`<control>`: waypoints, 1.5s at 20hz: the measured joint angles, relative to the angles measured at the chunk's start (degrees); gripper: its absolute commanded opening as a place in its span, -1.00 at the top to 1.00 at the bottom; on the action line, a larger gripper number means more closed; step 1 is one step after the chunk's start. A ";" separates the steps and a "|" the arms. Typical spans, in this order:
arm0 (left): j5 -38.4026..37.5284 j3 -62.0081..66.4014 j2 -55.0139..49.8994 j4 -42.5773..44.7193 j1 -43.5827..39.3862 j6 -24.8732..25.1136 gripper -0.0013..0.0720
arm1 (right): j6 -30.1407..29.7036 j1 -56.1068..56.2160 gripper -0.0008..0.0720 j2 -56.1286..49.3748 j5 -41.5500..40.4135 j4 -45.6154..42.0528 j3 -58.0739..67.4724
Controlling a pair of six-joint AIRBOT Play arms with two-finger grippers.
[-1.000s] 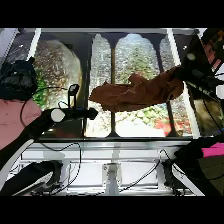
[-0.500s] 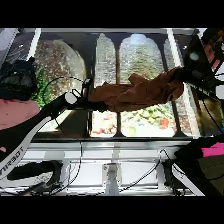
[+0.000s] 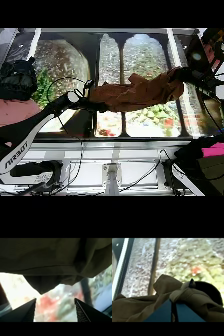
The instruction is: Fold the clothes and pants, and hang the long-sleeved shirts on hangers.
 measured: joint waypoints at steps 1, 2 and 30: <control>-0.02 0.02 -0.13 1.11 0.00 -0.72 -0.51 | 0.02 0.00 0.93 0.00 0.00 0.00 0.00; -0.09 0.04 -0.22 2.67 -0.02 -1.73 -0.51 | 0.00 0.00 0.93 0.00 0.02 0.00 0.00; 1.07 4.42 -5.35 3.76 -0.68 -5.07 0.92 | 0.00 0.00 0.93 0.09 0.04 -0.17 0.04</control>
